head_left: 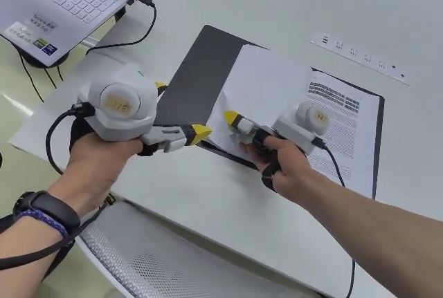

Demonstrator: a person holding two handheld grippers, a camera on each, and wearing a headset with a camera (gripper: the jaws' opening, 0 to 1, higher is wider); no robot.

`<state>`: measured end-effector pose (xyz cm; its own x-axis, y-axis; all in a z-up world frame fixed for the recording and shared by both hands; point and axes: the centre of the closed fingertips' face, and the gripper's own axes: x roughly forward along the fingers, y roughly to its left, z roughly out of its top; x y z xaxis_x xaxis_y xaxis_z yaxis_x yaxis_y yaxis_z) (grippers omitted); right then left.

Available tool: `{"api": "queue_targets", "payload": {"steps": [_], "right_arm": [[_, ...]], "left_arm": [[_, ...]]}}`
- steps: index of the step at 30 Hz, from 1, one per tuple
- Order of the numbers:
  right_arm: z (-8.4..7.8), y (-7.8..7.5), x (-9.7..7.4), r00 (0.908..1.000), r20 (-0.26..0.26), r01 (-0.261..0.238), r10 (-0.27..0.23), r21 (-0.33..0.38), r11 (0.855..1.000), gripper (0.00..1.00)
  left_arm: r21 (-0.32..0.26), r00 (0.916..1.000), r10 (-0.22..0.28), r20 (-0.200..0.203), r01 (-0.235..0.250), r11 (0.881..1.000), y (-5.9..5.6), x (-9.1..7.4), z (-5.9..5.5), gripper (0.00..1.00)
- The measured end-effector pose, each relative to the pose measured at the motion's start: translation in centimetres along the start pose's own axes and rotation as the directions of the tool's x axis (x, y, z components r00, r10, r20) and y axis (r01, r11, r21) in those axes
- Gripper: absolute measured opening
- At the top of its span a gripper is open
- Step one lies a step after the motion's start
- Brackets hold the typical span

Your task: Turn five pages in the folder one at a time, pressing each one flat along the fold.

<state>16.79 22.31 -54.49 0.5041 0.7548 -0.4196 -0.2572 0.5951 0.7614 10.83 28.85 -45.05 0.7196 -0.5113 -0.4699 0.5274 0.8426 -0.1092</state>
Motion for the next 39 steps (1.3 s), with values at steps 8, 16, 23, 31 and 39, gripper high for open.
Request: {"api": "queue_targets", "payload": {"steps": [8,16,23,31,39], "right_arm": [[-0.8,0.4,0.3,0.9997,-0.021,-0.009,0.008,-0.025,1.0,0.17],[-1.2,1.1,0.0,0.9991,-0.031,-0.029,0.027,-0.044,0.999,0.25],[-1.8,1.5,-0.2,0.9976,-0.055,-0.046,0.043,-0.057,0.997,0.29],[-1.6,1.7,-0.4,0.9969,-0.054,-0.06,0.058,-0.048,0.997,0.33],[0.6,2.0,-2.0,0.998,-0.001,-0.063,0.063,-0.061,0.996,0.36]], "left_arm": [[-0.014,1.0,0.006,-0.002,-0.006,1.0,0.4,0.1,-0.3,0.7],[-0.018,1.0,0.0,-0.006,0.0,1.0,0.3,0.7,-0.5,0.69],[-0.021,0.9998,-0.012,-0.014,0.012,1.0,-0.1,1.5,-1.0,0.66],[-0.022,0.9992,-0.029,-0.027,0.028,0.999,-0.5,2.2,-1.6,0.6],[-0.008,0.9981,-0.057,-0.021,0.057,0.998,-1.2,3.1,-1.0,0.46]]}}
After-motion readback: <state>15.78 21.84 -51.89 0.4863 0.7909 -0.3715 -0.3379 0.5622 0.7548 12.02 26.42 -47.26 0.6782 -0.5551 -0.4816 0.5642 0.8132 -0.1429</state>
